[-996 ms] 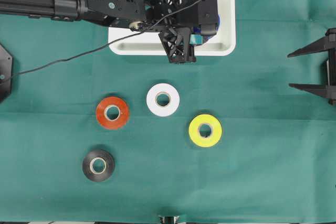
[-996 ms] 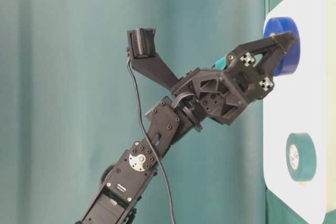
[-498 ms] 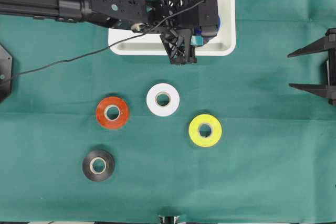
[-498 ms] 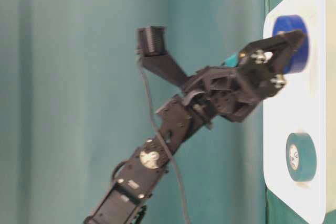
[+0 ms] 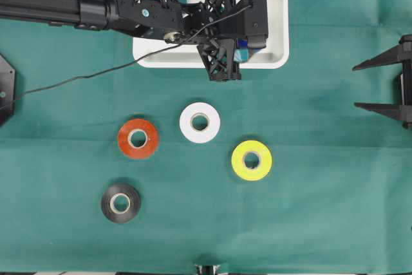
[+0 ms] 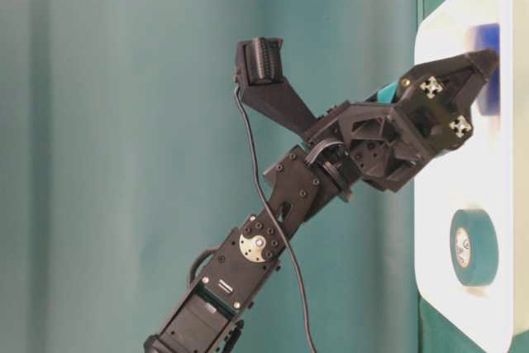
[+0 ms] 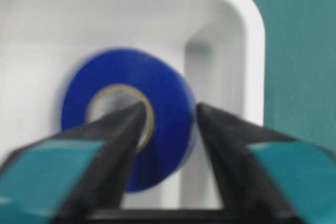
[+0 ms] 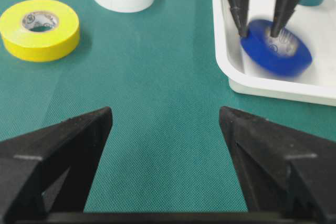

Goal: Put the tape into the white case with the left arm.
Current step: 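Open the left gripper to release the blue roll in the tray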

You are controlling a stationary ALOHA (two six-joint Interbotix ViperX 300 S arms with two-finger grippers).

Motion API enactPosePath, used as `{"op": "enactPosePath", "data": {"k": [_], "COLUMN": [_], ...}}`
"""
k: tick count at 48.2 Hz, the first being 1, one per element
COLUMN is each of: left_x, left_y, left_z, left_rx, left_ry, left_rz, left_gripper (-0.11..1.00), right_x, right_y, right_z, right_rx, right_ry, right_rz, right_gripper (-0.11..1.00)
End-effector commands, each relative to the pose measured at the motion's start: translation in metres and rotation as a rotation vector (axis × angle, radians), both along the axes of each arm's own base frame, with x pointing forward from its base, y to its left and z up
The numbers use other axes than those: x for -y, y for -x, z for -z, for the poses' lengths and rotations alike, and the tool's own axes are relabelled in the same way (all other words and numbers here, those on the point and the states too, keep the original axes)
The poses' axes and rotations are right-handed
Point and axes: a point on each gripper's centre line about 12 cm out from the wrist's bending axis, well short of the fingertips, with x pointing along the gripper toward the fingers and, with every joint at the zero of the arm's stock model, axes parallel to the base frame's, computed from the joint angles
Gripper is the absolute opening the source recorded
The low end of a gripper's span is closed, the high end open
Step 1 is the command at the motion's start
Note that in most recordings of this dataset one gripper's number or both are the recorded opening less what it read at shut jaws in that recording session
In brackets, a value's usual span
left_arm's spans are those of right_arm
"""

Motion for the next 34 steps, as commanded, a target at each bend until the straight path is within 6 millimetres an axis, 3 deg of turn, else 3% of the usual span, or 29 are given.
{"op": "enactPosePath", "data": {"k": [1,4,8,17,34], "left_x": [-0.001,0.000,0.000,0.001,0.019], "left_y": [-0.006,-0.006,-0.006,-0.004,0.018], "left_z": [-0.024,-0.025,-0.027,-0.036,-0.074], "left_rx": [0.062,0.063,0.068,0.080,0.132], "left_ry": [-0.011,-0.012,-0.012,-0.014,-0.022], "left_rz": [0.000,0.001,0.003,0.003,0.032], "left_gripper": [0.64,0.77,0.86,0.86,0.86], "right_x": [0.000,0.000,0.000,0.000,0.000], "right_y": [-0.002,-0.002,-0.002,-0.002,-0.002], "right_z": [-0.005,-0.005,-0.005,-0.005,-0.004], "right_rx": [0.015,0.015,0.015,0.017,0.014], "right_ry": [-0.002,-0.002,-0.002,-0.002,-0.002], "right_rz": [0.001,0.001,-0.001,0.001,0.000], "right_gripper": [0.86,0.86,0.86,0.86,0.86]}}
